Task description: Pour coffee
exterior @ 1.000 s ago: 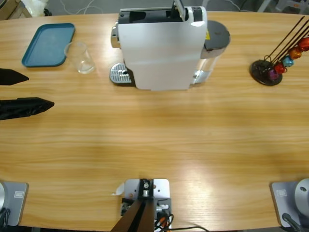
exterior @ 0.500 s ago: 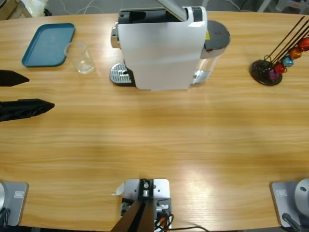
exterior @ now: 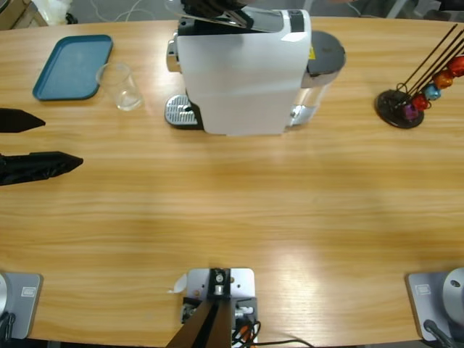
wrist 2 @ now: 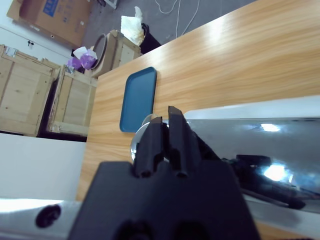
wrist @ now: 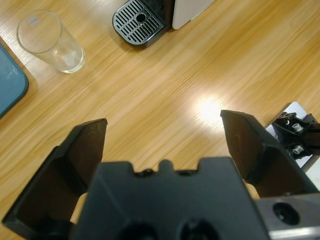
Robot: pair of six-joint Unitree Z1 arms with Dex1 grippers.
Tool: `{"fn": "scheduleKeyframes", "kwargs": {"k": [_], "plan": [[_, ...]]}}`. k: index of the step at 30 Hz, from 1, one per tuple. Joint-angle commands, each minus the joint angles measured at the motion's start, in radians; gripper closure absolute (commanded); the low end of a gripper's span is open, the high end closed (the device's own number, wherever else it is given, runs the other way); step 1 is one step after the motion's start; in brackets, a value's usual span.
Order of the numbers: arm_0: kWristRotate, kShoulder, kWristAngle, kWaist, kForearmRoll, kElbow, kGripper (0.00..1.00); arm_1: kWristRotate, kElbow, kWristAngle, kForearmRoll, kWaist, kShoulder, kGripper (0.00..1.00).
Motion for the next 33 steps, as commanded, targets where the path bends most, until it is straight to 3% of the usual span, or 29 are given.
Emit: {"fn": "scheduleKeyframes", "kwargs": {"k": [1,20,23,24,25,26,30,33], "plan": [[0.003,0.022,-0.009,0.001,-0.017,0.038,0.013,0.047,0.076,0.047,0.129,0.004,0.164,1.000],[0.002,-0.028,-0.008,0.013,-0.016,0.044,0.013,0.041,0.074,0.109,0.173,-0.018,0.197,1.000],[0.004,-0.027,0.004,0.025,-0.017,0.044,0.002,-0.129,0.055,0.100,0.167,-0.018,0.116,1.000],[0.004,-0.026,0.013,0.031,-0.017,0.044,0.000,-0.256,0.042,0.127,0.161,-0.018,0.082,0.817],[0.002,-0.025,0.021,0.044,-0.017,0.044,0.000,-0.402,0.007,0.153,0.160,-0.017,0.036,0.189],[0.001,-0.025,0.024,0.067,-0.018,0.044,0.000,-0.479,-0.024,0.163,0.160,-0.014,-0.006,0.029],[0.002,-0.022,0.032,0.250,-0.019,0.029,0.000,-0.625,-0.145,0.274,0.160,-0.011,-0.163,0.000],[0.005,0.003,0.004,0.387,-0.044,0.028,0.000,-0.648,-0.153,0.308,0.180,-0.011,-0.254,0.000]]}}
